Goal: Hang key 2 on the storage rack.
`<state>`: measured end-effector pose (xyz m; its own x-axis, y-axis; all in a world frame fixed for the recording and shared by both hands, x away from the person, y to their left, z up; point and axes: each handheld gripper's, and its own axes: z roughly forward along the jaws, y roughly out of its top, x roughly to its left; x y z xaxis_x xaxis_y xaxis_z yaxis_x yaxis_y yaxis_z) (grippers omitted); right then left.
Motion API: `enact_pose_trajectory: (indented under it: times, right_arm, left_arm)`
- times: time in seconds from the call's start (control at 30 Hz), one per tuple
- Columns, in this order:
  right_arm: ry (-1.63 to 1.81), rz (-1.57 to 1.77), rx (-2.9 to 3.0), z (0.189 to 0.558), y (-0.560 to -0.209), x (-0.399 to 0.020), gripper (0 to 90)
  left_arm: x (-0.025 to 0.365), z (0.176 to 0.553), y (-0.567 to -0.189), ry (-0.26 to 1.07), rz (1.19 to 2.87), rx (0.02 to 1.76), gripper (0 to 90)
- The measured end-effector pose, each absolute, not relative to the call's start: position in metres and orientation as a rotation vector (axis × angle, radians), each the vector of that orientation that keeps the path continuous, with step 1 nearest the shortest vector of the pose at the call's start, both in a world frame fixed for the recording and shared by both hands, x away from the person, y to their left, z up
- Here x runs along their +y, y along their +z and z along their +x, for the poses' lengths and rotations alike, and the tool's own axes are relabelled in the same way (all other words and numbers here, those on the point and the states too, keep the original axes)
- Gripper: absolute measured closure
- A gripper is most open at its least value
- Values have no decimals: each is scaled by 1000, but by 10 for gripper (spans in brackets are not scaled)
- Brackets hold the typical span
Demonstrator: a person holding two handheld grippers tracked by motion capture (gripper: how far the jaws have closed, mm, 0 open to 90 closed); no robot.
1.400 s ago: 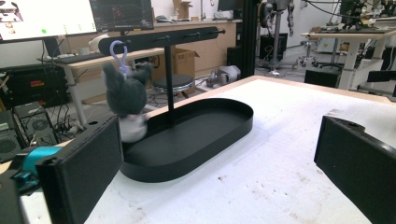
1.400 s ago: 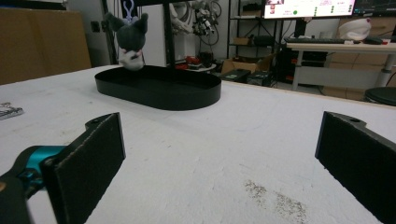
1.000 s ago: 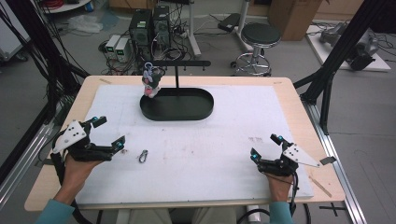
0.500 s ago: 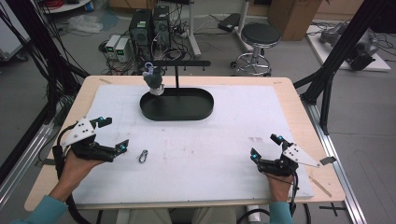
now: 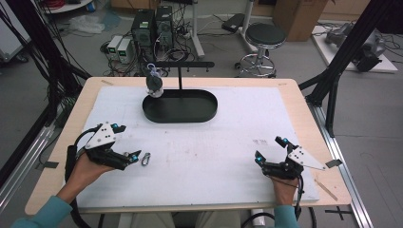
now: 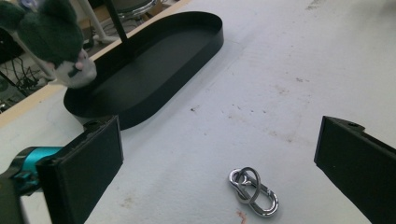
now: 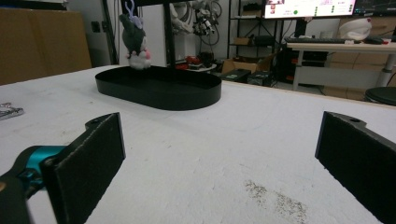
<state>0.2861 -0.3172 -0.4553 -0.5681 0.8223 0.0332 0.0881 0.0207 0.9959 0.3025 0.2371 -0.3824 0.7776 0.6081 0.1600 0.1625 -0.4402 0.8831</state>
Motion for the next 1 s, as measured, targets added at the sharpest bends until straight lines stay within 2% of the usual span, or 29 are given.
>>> enact_pose_trajectory:
  times: [0.67, 0.7, 0.77, 1.0]
  right_arm:
    - [1602, 933, 1715, 286, -455, -317, 7]
    - [1601, 927, 1714, 286, -455, -317, 7]
    - [1601, 927, 1714, 286, -455, -318, 7]
    - [1605, 932, 1713, 286, -455, -318, 7]
  left_arm:
    - [218, 315, -402, 445, 2195, 602, 29]
    - [218, 315, -403, 424, 2203, 600, 38]
    - [217, 317, -404, 398, 2215, 588, 114]
    - [211, 321, -410, 383, 2263, 604, 125]
